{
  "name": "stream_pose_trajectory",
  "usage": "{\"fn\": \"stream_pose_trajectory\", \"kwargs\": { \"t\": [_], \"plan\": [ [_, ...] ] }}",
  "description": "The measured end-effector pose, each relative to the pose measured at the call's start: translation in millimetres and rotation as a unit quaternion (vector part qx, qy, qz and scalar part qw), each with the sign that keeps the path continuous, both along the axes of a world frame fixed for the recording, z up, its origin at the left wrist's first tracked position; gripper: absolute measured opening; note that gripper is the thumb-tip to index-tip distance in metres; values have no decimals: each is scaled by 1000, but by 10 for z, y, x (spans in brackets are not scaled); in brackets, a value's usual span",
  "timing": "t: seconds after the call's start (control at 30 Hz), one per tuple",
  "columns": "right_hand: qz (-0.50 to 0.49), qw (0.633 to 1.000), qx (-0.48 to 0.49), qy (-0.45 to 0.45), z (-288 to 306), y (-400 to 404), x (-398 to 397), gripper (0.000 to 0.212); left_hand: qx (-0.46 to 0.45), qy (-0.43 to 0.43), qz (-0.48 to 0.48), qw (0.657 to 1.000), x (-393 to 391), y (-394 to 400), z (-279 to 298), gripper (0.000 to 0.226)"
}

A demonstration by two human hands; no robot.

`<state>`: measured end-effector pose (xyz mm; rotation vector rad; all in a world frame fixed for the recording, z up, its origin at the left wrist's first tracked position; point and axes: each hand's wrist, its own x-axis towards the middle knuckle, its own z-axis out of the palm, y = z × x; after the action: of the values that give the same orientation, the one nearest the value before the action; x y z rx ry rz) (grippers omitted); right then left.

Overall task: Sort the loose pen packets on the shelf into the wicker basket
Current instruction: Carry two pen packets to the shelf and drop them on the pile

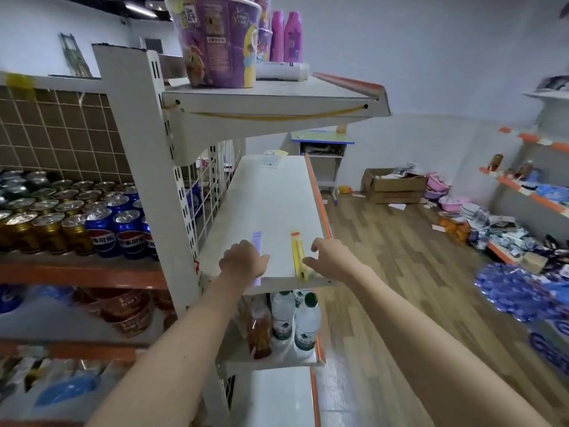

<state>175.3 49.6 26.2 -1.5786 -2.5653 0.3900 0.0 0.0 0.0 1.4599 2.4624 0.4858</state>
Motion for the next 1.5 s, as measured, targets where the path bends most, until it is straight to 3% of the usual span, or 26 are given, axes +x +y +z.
{"fn": "stream_pose_trajectory", "kwargs": {
  "t": [0.2,0.3,0.37,0.43,0.5,0.67,0.77,0.9,1.03,1.3,1.4,1.5],
  "plan": [
    [-27,997,-15,-77,-90,130,-164,44,-69,55,25,996,66,74,-82,50],
    [-44,994,-13,-98,-111,175,-244,52,-102,60,13,993,41,162,-81,90],
    [-67,991,-23,-115,-134,197,-299,57,-93,40,30,994,19,156,-76,78],
    [-91,989,-42,-109,-178,230,-354,60,-55,47,44,996,-4,121,-39,39],
    [-105,989,-69,-84,-212,254,-408,55,-7,87,24,996,-17,62,-33,22],
    [-99,986,-92,-99,-169,200,-485,41,3,58,-2,998,-28,-28,43,10],
    [-108,990,-39,-77,-125,148,-493,30,35,69,-6,997,6,-42,120,32],
    [-178,984,-3,9,-56,25,-353,27,77,8,-36,996,190,-56,233,32],
    [-209,974,29,86,46,-196,110,10,117,-70,-68,988,565,-138,263,24],
    [-316,905,119,259,-144,-746,1632,15,180,-195,-182,947,1773,-312,-97,20],
    [-359,892,119,248,-335,-902,2269,16,191,-211,-204,937,2333,-274,-160,16],
    [-394,889,99,211,-503,-964,2938,18,187,-168,-219,943,2885,-189,-198,15]
  ]
}}
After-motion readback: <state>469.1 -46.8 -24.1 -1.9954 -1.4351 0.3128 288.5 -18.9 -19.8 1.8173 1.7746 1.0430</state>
